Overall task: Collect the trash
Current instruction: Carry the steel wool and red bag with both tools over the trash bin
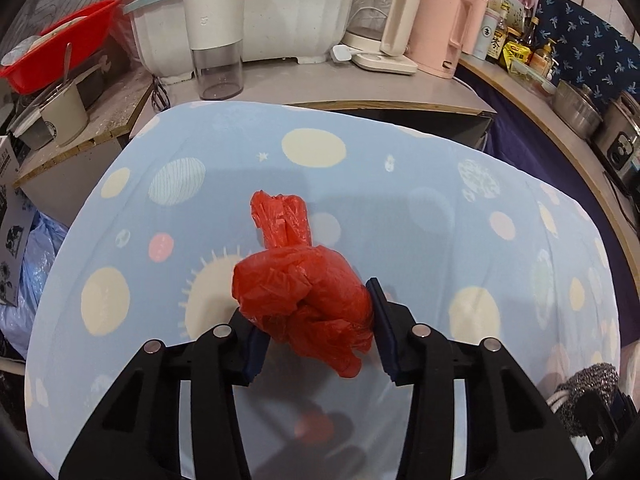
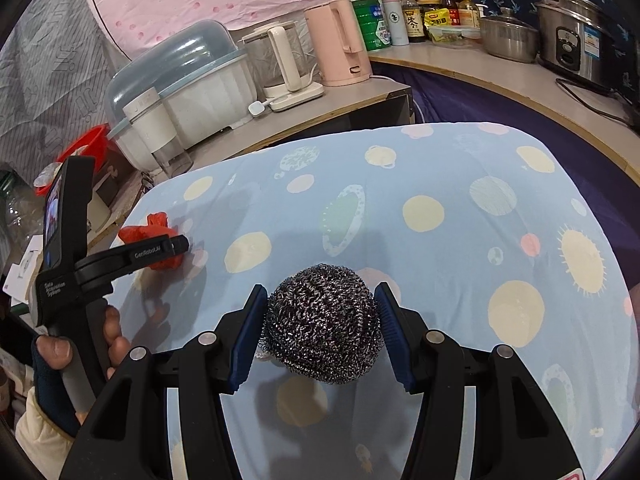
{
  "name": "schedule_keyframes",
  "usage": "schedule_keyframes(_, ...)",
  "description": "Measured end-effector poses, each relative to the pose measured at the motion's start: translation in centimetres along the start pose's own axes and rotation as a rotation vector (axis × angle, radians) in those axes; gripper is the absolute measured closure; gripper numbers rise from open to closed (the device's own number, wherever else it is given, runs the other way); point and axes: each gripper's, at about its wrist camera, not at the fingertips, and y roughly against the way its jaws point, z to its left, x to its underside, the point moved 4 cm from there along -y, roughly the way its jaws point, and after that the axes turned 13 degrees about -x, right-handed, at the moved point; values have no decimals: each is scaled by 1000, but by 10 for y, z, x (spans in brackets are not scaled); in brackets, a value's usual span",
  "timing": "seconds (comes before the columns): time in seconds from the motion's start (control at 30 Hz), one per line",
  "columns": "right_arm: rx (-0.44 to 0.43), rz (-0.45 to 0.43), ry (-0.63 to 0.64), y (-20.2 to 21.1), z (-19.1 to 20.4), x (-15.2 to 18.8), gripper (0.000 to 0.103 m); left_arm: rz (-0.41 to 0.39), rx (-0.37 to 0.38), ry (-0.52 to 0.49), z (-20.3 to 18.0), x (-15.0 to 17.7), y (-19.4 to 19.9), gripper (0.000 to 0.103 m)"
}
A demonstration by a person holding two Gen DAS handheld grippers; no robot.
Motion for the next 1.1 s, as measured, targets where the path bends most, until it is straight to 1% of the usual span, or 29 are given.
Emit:
schedule_keyframes(0.17,4,-29,-18,28,-3,3,50,-14,31,-13,-7,16,36,60)
schedule_keyframes(0.27,7,-48,-32,48,-6,8,50,-28,55,-29,-14,28,64,60)
schedule_keyframes(0.5,31,-96,-51,104,-14,28,50,-51,127,-61,-32,65,128,60)
schedule_keyframes(0.67,46,-120,-75,143,-25,47,50,-64,163,-117,-56,99,168,60)
schedule_keyframes(0.83,69,-145,-99,180,-37,68,50,-66,205,-166,-81,134,199,60)
schedule_keyframes(1.1,115,-181,-150,234,-66,102,50,-69,257,-253,-124,184,239,60)
